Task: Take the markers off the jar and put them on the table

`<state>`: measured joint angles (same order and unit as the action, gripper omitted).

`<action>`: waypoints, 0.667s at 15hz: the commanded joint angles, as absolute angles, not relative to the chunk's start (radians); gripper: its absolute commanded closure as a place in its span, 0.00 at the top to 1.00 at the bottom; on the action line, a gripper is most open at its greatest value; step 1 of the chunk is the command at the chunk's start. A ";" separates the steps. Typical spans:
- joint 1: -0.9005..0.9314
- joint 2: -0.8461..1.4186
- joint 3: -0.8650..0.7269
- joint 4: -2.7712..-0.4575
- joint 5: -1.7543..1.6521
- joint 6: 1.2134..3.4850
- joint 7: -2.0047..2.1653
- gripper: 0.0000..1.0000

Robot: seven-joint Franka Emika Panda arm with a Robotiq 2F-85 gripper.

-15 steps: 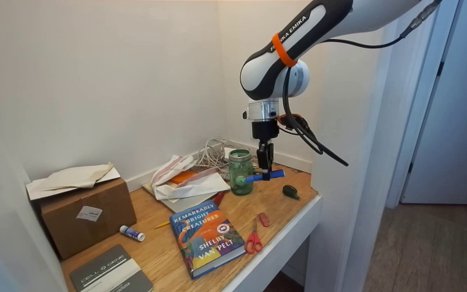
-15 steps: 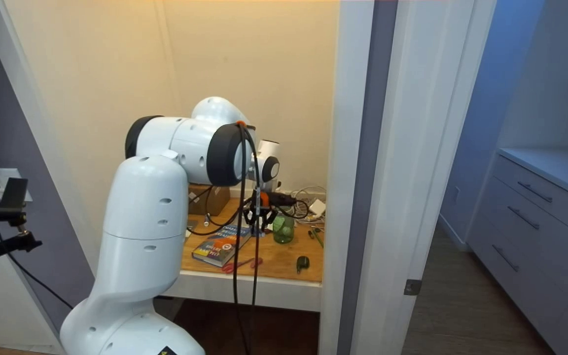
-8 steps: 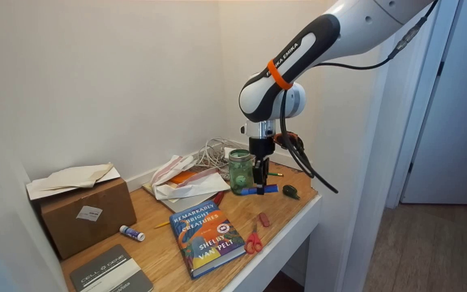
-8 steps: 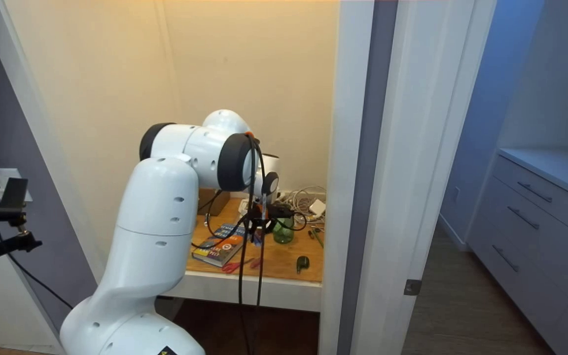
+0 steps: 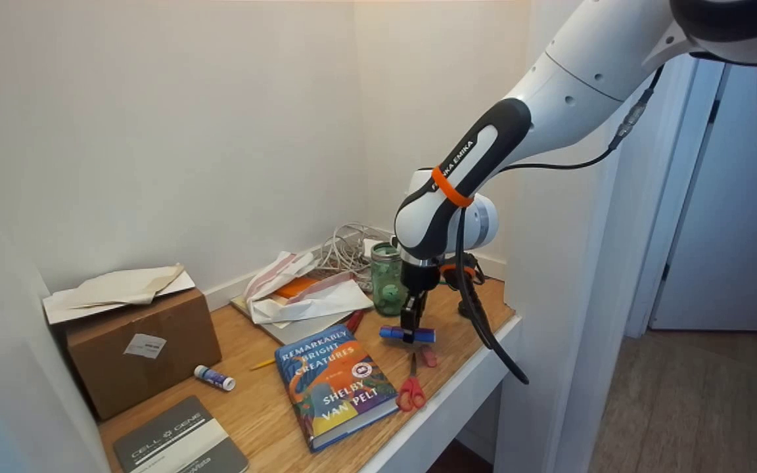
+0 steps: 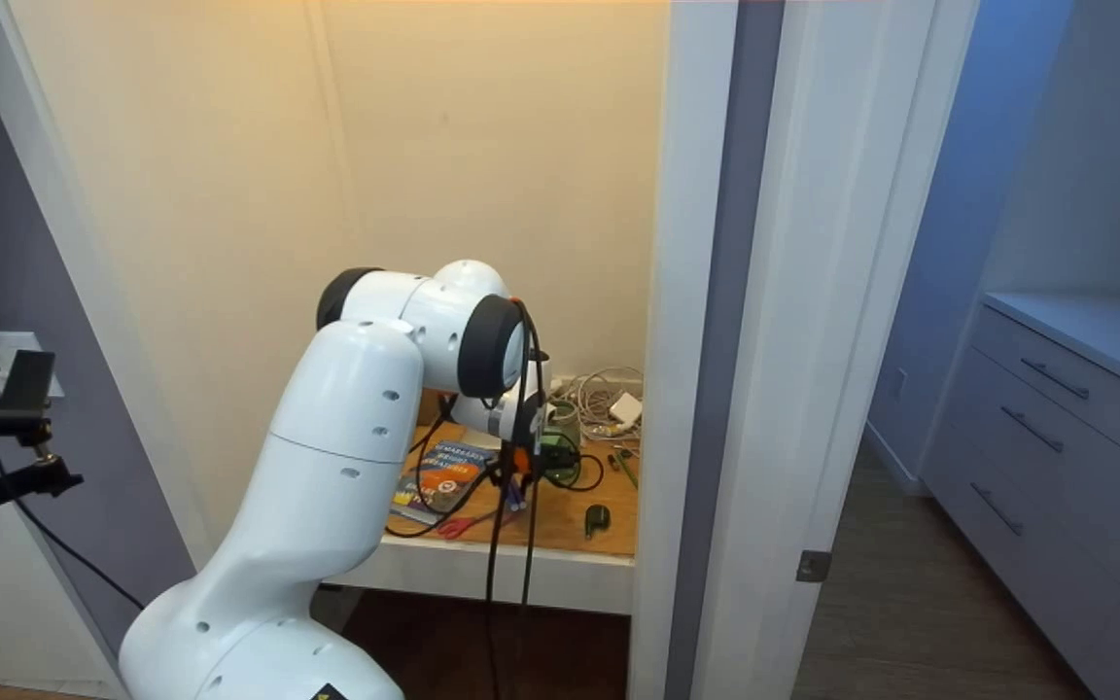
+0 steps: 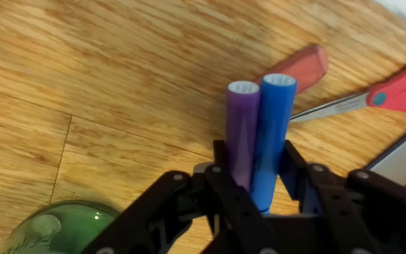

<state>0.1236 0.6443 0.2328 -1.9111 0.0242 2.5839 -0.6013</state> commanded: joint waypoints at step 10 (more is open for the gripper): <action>0.054 0.708 0.283 -1.898 -0.052 2.676 -0.677 0.16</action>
